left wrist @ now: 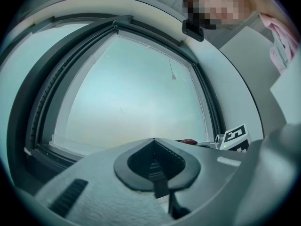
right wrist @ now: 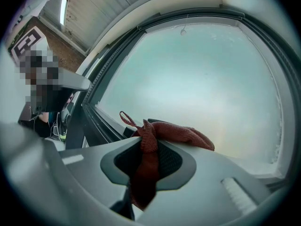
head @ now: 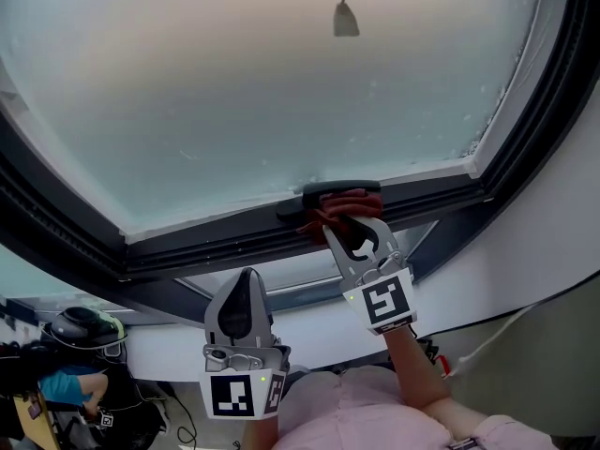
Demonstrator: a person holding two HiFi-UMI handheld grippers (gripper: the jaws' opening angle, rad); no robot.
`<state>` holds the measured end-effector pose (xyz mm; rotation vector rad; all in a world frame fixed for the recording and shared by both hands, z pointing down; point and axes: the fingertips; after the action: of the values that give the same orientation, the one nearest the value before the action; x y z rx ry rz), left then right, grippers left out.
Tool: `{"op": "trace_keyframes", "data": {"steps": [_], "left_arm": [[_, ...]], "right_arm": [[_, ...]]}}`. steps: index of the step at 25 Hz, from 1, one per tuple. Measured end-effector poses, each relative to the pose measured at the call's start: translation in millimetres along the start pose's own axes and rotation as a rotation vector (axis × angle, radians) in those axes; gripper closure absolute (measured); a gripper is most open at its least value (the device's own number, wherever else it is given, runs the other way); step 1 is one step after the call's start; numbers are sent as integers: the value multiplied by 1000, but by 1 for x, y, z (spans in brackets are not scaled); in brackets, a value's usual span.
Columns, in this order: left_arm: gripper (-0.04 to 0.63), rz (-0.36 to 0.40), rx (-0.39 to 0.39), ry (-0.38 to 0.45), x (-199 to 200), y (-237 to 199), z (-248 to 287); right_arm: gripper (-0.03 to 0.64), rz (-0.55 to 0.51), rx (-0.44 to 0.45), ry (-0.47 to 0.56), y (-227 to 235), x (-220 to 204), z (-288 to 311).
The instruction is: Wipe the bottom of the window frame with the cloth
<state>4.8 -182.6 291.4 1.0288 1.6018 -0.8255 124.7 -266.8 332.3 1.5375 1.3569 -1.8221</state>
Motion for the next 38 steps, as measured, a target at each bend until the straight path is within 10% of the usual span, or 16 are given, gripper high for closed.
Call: {"op": "trace_keyframes", "data": {"steps": [38], "left_arm": [[601,34,96,24,16,8,-41]], "right_arm": [[535,98,-131,-48,64,-30,-37]]}}
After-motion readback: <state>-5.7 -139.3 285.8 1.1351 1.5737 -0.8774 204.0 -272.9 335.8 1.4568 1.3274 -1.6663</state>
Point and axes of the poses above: the fingertips, and each gripper's own axes: z forward along the fingers, y to its right, x out of its top, and after that the axes turned 4 degrees about y, right-handed
